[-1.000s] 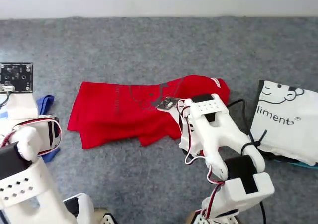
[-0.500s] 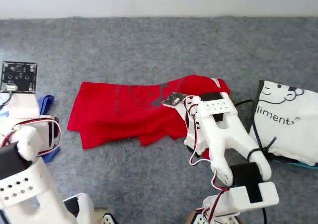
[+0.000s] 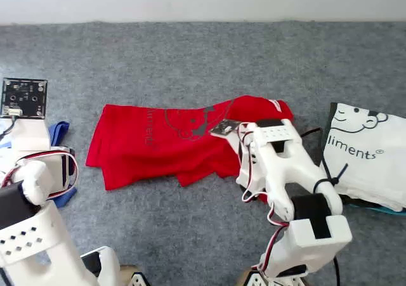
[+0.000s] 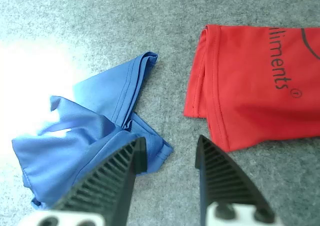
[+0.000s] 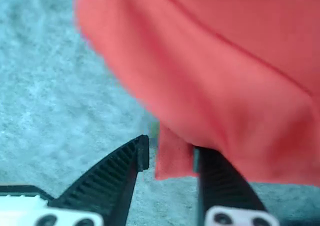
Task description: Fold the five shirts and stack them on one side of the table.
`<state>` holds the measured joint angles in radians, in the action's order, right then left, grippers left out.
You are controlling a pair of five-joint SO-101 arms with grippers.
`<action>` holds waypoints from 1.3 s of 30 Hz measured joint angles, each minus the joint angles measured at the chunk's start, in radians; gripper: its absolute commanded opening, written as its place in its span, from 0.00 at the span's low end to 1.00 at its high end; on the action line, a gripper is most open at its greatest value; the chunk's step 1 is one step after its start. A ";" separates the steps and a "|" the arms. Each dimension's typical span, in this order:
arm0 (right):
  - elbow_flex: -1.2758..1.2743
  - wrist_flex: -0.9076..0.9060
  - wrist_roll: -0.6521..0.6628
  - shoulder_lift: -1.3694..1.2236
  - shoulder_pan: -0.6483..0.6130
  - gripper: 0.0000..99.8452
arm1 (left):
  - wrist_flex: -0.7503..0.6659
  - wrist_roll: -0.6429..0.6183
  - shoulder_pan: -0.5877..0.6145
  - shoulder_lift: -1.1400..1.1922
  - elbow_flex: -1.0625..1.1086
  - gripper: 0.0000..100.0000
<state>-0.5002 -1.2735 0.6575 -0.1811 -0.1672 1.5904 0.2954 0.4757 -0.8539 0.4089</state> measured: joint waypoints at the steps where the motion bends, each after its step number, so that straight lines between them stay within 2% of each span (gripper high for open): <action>1: 0.005 0.006 0.000 -0.009 0.009 0.03 | 0.000 0.000 0.000 0.000 0.000 0.17; 11: 0.032 -0.011 0.000 -0.038 0.017 0.01 | 0.000 0.000 0.002 0.000 0.000 0.17; 16: 0.114 -0.170 0.008 0.003 0.008 0.01 | 0.000 0.000 0.000 0.000 0.000 0.17; 23: 0.288 -0.419 0.091 0.265 0.014 0.01 | 0.000 0.000 0.000 0.043 0.046 0.17; 27: 0.341 -0.477 0.135 0.416 0.075 0.01 | 0.000 0.000 -0.002 0.146 0.049 0.17; 34: 0.347 -0.479 0.252 0.683 0.262 0.01 | -0.003 0.000 -0.150 0.261 0.049 0.17; 39: 0.347 -0.480 0.318 0.809 0.322 0.01 | -0.044 0.000 -0.298 0.365 0.068 0.17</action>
<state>-0.1534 -1.7538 0.9751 0.6276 0.1550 1.5459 0.2954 0.1780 -0.4887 0.4764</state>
